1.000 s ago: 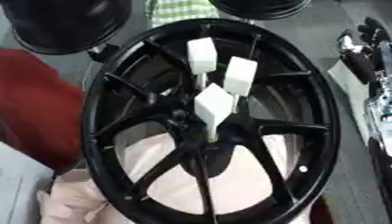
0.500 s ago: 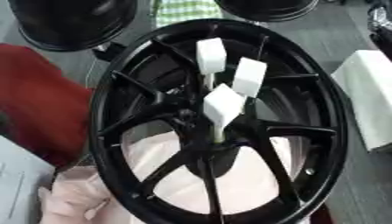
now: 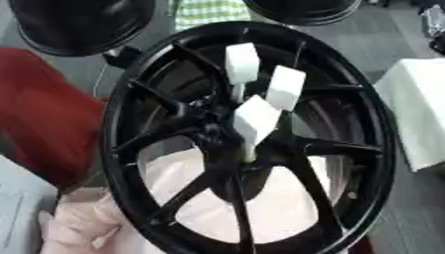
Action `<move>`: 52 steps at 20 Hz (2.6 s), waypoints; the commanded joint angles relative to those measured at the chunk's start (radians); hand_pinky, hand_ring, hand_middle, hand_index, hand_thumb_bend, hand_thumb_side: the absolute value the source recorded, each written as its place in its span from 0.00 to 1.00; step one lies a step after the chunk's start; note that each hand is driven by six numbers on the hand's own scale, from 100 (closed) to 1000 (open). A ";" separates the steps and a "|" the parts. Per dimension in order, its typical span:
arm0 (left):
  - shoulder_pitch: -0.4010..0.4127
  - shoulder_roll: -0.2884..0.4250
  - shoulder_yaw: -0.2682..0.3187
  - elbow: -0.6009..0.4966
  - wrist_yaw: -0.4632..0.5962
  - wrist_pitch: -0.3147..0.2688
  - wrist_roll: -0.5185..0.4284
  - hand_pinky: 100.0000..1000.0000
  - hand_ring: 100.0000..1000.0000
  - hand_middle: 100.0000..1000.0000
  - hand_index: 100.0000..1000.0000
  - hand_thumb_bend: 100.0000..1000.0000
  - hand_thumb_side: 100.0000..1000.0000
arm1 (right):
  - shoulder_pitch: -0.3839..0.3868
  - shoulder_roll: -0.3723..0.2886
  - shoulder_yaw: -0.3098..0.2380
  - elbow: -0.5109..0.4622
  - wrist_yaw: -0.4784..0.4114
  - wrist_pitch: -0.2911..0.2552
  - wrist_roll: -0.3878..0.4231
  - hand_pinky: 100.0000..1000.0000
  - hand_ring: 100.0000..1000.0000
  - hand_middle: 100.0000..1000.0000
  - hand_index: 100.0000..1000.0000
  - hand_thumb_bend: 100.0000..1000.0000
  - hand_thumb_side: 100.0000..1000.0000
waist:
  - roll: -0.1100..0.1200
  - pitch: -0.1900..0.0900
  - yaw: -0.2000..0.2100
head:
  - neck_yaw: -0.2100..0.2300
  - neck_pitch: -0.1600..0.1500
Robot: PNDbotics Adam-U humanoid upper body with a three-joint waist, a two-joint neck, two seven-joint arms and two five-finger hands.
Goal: Pull the pin out of the wheel hub.
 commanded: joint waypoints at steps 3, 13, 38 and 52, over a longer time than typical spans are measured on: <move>0.013 0.059 0.017 -0.031 -0.014 -0.026 0.003 0.50 0.53 0.43 0.68 0.00 0.71 | -0.003 -0.168 0.055 -0.024 0.081 -0.083 0.081 0.95 1.00 0.88 0.91 0.00 0.04 | -0.019 0.006 -0.003 | 0.002 -0.020; 0.031 0.072 0.021 -0.037 -0.030 -0.046 0.006 0.50 0.53 0.43 0.68 0.00 0.70 | -0.031 -0.503 0.103 -0.024 0.119 -0.277 0.278 0.94 1.00 0.87 0.89 0.00 0.19 | -0.019 0.014 0.025 | 0.004 -0.043; 0.020 0.084 0.006 -0.034 -0.037 -0.039 -0.015 0.50 0.53 0.43 0.68 0.00 0.72 | -0.221 -0.574 0.216 -0.024 -0.035 -0.456 0.603 0.95 1.00 0.92 0.95 0.00 0.36 | -0.049 0.018 0.080 | -0.070 -0.046; 0.015 0.089 0.003 -0.033 -0.042 -0.039 -0.019 0.50 0.53 0.43 0.68 0.00 0.73 | -0.281 -0.562 0.267 -0.024 -0.002 -0.484 0.635 0.95 0.99 0.85 0.91 0.11 0.46 | -0.054 0.029 0.086 | -0.081 -0.044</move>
